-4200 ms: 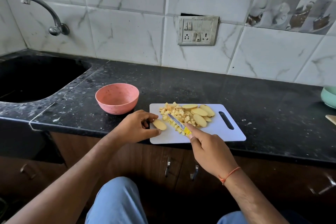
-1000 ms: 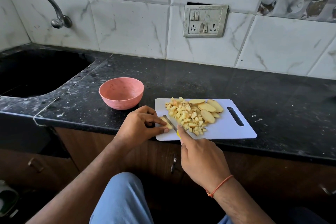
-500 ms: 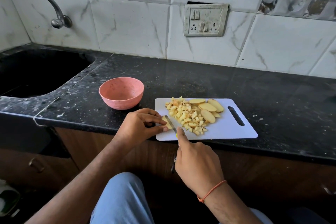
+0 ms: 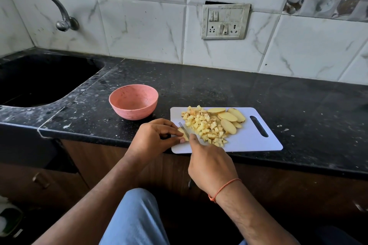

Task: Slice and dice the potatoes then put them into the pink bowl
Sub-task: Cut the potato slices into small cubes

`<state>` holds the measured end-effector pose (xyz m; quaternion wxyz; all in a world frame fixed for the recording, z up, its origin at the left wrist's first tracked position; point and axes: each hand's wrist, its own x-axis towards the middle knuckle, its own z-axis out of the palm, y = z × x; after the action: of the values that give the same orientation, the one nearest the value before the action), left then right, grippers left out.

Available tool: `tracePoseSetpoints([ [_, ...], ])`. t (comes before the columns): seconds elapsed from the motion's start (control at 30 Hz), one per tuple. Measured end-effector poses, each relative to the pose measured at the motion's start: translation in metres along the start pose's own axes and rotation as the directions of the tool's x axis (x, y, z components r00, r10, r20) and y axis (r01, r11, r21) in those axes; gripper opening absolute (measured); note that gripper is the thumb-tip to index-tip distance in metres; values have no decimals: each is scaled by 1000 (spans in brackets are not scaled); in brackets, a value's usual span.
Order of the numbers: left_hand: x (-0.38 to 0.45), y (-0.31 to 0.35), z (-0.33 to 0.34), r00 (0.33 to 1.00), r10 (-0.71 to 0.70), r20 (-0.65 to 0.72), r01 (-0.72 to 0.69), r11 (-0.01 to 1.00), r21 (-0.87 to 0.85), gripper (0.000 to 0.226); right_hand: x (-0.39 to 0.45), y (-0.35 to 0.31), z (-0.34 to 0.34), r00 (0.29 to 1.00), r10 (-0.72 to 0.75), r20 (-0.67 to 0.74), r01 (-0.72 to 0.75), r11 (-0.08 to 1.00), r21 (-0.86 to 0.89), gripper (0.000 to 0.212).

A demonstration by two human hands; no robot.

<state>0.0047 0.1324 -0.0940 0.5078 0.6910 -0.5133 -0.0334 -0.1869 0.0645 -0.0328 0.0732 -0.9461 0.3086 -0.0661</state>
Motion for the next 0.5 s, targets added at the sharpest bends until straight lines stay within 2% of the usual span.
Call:
tracePoseSetpoints([
  [0.5,-5,2,0,1000,17,14,-18,999,46,21,-30,13,-7,998,8,57,-8,1000,5,65],
])
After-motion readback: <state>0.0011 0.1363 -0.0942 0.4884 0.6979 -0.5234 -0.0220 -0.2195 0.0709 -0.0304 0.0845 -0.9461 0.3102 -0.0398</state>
